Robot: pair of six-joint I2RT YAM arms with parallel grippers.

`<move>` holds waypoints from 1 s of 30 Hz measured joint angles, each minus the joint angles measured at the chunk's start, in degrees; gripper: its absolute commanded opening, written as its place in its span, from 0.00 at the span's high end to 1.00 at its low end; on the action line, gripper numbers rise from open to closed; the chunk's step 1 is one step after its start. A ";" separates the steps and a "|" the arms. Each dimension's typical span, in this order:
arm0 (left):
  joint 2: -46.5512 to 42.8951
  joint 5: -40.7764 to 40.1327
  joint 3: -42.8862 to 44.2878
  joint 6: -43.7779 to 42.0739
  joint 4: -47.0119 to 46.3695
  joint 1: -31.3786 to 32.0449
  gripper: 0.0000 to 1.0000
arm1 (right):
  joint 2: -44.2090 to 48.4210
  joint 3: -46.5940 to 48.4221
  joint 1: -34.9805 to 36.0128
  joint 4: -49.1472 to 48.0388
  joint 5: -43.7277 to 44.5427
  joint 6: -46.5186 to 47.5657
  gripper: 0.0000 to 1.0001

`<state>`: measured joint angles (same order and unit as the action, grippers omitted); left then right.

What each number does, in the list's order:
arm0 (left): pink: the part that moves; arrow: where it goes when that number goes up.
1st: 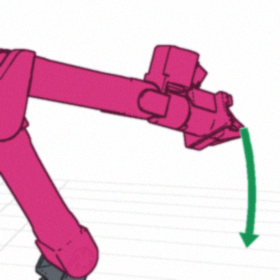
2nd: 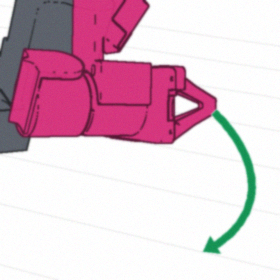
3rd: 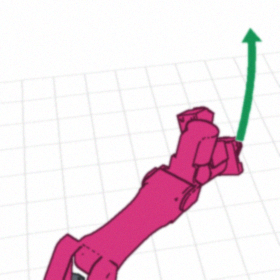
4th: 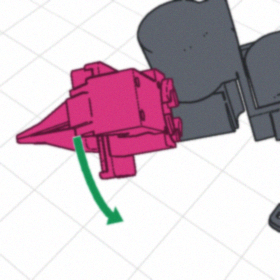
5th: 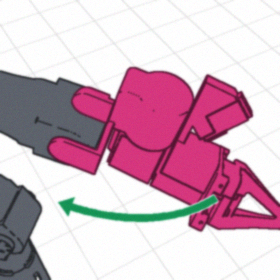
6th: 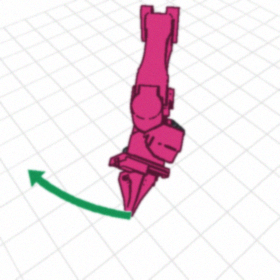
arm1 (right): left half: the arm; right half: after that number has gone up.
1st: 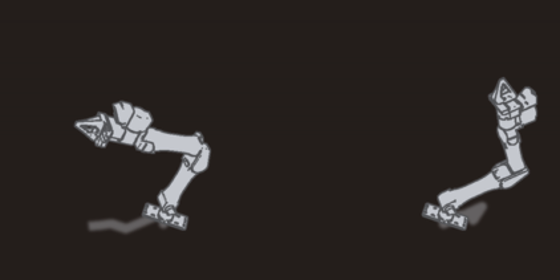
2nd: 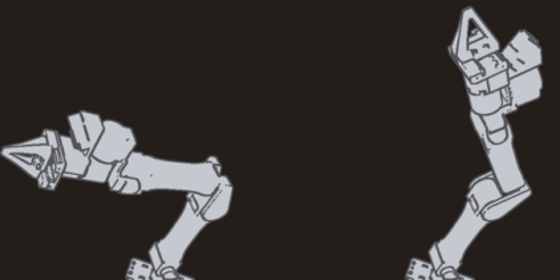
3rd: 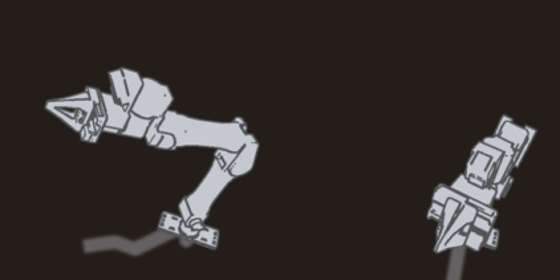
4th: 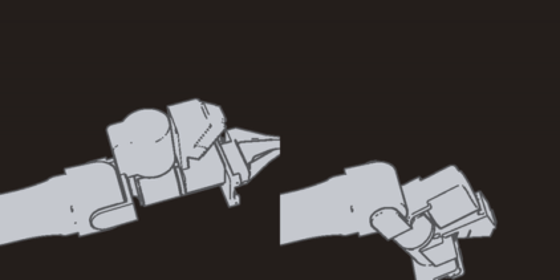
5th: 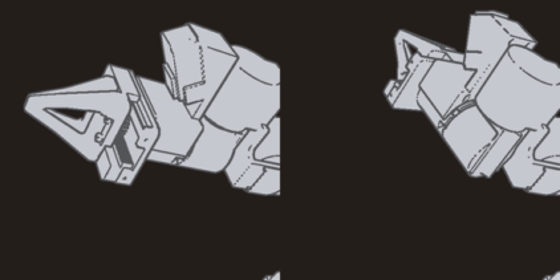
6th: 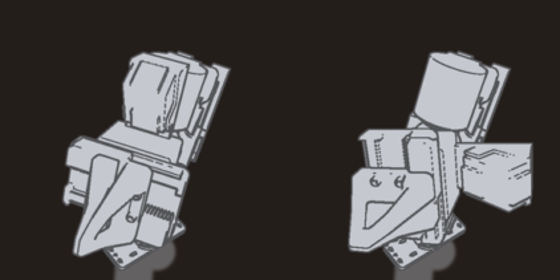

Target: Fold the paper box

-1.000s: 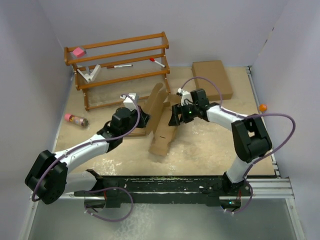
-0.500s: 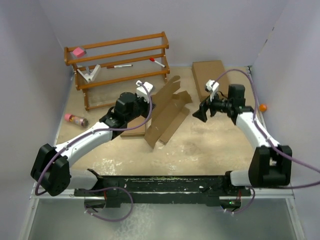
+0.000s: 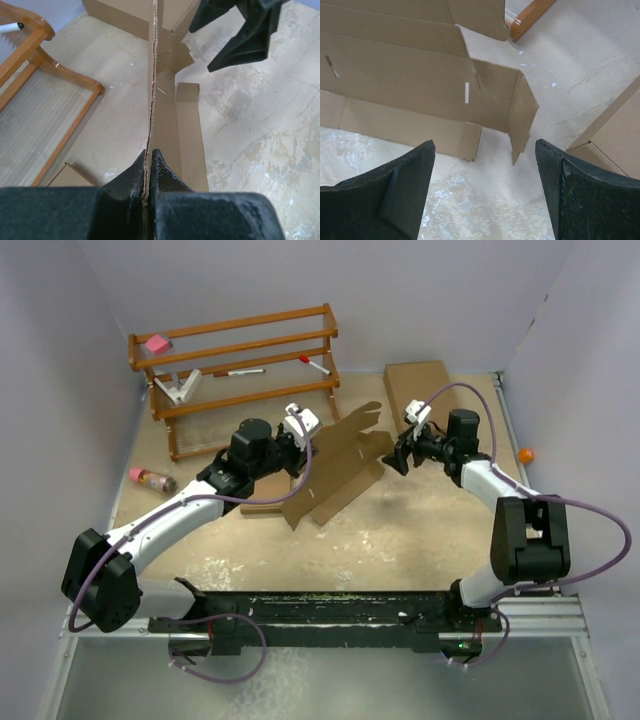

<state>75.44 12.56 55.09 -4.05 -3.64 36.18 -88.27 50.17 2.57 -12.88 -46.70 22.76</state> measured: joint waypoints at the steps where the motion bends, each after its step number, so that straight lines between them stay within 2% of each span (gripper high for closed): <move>1: 0.00 0.57 0.04 -0.24 0.02 0.00 0.96 | -0.33 0.22 0.00 -0.09 0.57 0.17 0.20; 8: -0.37 3.85 0.09 -1.86 0.44 0.00 0.96 | -2.54 1.25 0.00 -1.88 4.22 -0.35 0.44; 10: -0.76 4.68 0.09 -2.49 0.48 0.00 0.96 | -3.02 1.25 0.00 -2.64 5.35 -0.72 0.59; 14: -1.70 6.16 0.11 -3.30 0.46 0.00 0.96 | -4.09 1.25 0.00 -3.50 6.34 -1.11 0.98; 20: -1.86 7.37 0.59 -5.42 0.15 0.00 0.96 | 0.35 -3.04 0.00 -8.50 6.71 -3.10 1.00; 25: -2.27 9.22 1.57 -11.47 -1.16 0.44 0.96 | 9.64 -14.19 0.00 -24.00 9.42 -7.98 1.00; 28: -2.23 10.32 2.64 -16.39 -1.18 1.09 0.96 | 9.81 -18.43 0.00 -32.92 12.31 -10.01 1.00; 30: -1.53 10.86 3.76 -19.04 -0.55 1.27 0.96 | 7.67 -18.58 0.00 -34.93 13.92 -10.64 1.00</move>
<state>73.91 23.42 58.85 -23.09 -4.19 37.45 -80.60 31.59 2.57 -47.81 -32.77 12.12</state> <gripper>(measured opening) 0.046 0.005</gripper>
